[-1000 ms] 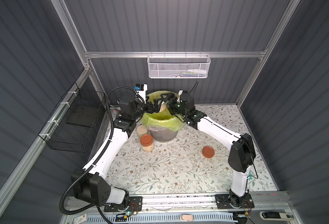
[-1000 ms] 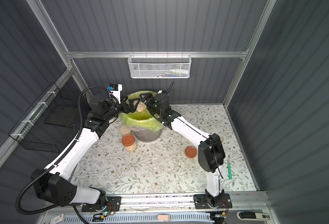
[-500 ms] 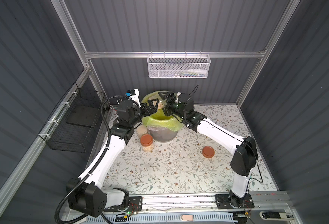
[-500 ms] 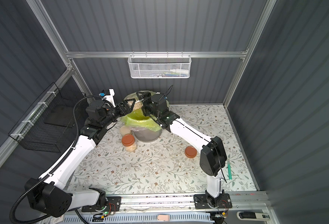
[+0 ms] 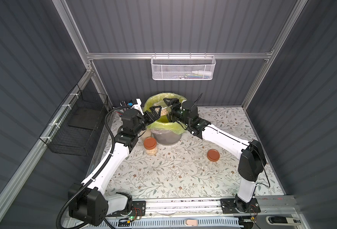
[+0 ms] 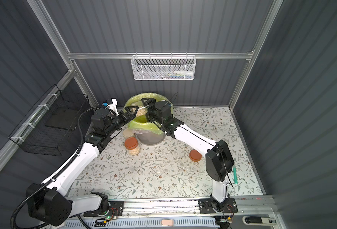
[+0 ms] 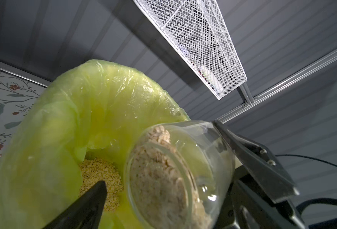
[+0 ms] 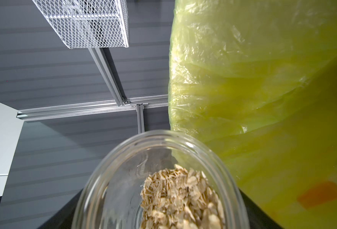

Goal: Empty expired oatmeal from jars
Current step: Pour the expired oatmeal into the trash bin.

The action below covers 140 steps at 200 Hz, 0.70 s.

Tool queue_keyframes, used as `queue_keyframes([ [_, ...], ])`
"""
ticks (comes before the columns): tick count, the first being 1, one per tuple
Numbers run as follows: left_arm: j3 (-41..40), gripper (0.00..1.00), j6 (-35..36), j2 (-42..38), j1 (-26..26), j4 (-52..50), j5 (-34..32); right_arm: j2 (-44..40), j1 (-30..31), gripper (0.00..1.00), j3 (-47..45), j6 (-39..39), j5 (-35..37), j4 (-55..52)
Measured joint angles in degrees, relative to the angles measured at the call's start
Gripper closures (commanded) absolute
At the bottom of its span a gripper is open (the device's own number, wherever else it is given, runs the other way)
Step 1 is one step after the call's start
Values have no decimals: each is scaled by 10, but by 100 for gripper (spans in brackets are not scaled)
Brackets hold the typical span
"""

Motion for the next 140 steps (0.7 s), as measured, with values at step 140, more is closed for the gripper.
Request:
queue_keyframes([
  [140,0,0,-97,7,-22,64,-81,49,1,49,99,120,-6,-40],
])
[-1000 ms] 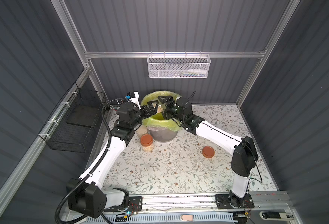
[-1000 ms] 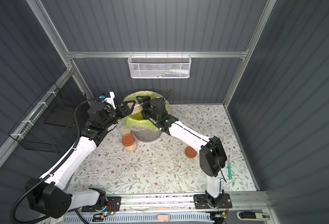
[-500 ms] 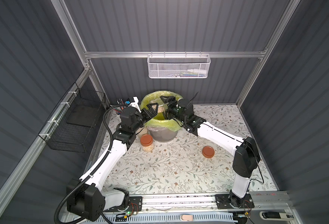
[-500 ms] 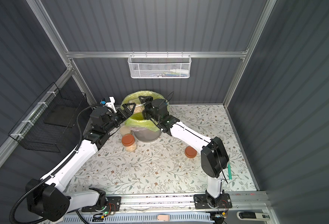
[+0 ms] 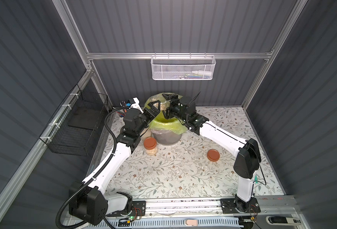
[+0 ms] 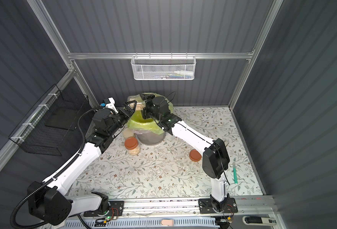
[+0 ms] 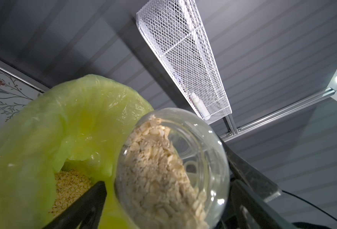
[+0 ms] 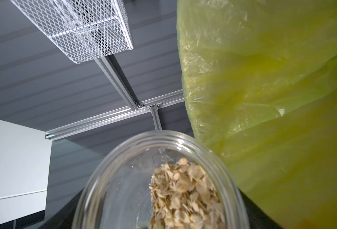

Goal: Empty expired oatmeal from jars
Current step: Pour the expired oatmeal into the trash bin.

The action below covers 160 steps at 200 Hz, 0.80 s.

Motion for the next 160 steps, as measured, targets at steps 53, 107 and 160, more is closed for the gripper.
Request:
queue_keyframes([
  [53,5,0,-37,33,0,28,-23,19,0,49,8,41,3,-9],
  [107,-4,0,-61,46,0,86,-35,19,0,49,9,64,7,-4],
  [160,2,0,-61,63,-7,106,-48,19,0,48,10,74,13,-3],
])
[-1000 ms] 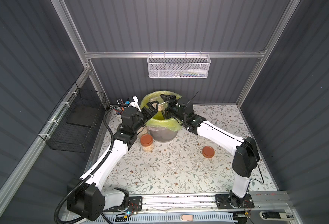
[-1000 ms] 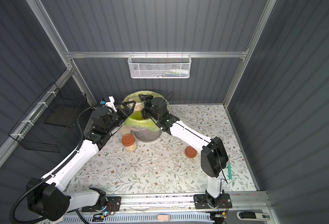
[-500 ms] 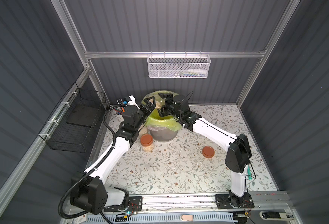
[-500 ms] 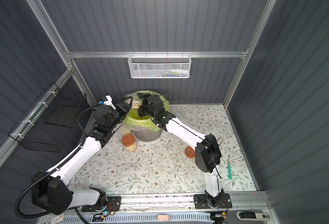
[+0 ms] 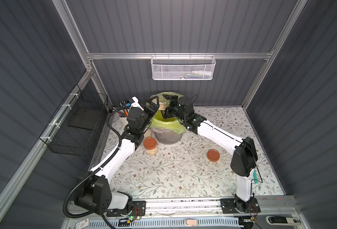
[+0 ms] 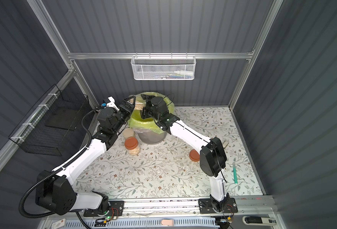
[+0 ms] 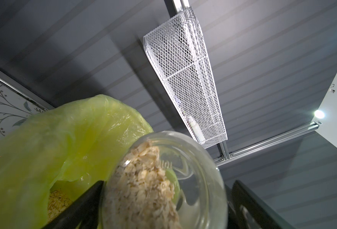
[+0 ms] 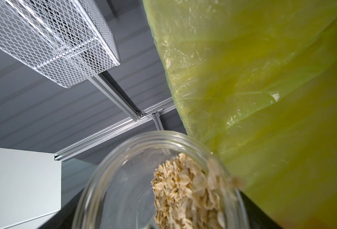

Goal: Empty expired oatmeal from jars
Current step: Pour the expired oatmeal into the trash bin.

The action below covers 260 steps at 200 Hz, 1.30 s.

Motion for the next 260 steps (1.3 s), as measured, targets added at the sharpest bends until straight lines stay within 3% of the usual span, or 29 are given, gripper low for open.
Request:
queue_keyframes([
  [67,6,0,2,20,-15,30,-19,0,1,49,0,13,10,12],
  [111,52,0,12,34,-21,-23,-26,0,3,48,0,15,17,27],
  [260,59,0,9,59,-36,11,-57,0,6,48,-20,24,26,71],
])
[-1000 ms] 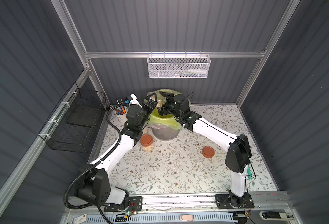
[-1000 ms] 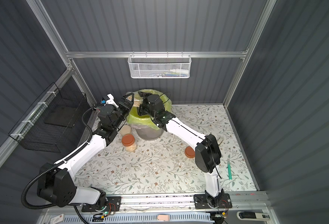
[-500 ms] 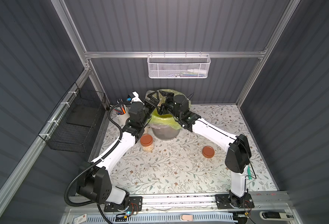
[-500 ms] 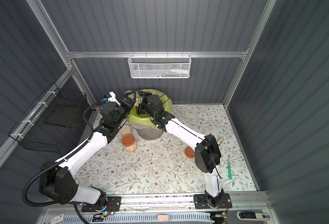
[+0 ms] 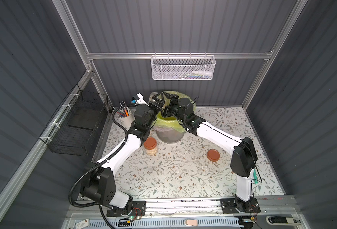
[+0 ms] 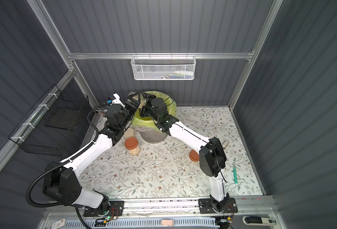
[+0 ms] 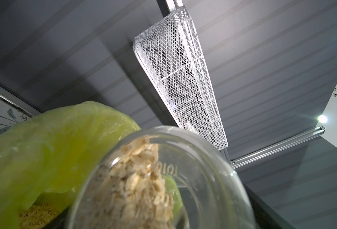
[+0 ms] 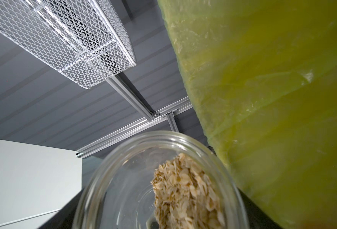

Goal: Empty expired oatmeal from jars
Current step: Pour the expired oatmeal into the trash bin.

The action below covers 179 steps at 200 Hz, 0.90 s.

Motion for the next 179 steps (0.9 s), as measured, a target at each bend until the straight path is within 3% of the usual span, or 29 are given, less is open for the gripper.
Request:
queue_keyframes([
  [31,12,8,0,14,-5,0,2,0,0,48,0,3,3,3],
  [64,12,9,-1,15,-5,-2,-1,0,-1,48,-11,8,4,21],
  [88,12,28,-4,15,-5,-2,-2,0,-2,45,-17,16,5,34],
  [130,12,42,-6,15,-6,2,-4,0,-2,40,-17,12,3,36],
  [148,12,46,-6,17,-6,4,-4,-1,-4,28,-19,11,2,37],
  [179,12,52,-10,27,-7,11,1,-13,-10,16,-45,11,5,44],
])
